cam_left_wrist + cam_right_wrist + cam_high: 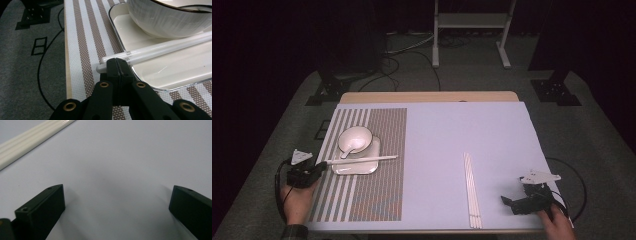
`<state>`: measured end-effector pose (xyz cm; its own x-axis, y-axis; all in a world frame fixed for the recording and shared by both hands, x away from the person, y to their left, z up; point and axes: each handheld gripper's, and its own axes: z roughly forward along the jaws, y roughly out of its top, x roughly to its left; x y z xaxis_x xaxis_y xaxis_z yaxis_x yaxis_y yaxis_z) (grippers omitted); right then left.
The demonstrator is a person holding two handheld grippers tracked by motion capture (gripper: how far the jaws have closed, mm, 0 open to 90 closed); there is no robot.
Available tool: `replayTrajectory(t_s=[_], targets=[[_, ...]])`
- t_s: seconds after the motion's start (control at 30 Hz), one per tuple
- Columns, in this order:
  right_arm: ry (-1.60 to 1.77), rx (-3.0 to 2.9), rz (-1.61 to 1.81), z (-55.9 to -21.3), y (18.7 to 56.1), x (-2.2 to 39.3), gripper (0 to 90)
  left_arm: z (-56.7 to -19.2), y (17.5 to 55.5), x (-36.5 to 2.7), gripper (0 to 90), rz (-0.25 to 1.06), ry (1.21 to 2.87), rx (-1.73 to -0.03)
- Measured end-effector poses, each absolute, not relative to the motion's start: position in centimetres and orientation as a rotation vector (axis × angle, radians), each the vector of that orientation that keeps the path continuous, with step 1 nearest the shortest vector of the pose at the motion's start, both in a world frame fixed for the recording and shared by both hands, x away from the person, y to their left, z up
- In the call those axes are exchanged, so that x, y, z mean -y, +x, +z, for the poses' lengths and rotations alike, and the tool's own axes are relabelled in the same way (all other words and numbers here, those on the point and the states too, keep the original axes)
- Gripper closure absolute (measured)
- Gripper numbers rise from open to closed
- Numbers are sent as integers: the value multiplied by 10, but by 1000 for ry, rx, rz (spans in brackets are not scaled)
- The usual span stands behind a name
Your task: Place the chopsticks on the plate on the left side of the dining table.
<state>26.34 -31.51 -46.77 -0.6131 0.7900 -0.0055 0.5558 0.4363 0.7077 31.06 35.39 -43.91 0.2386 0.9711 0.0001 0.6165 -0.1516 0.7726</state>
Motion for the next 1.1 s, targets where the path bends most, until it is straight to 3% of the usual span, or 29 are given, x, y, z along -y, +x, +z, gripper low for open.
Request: replayTrajectory(t_s=[1.1], targets=[[1151, -2358, 974, -468, 263, 315, 0, -441, 313, -370, 900, 745, 1808, -1541]])
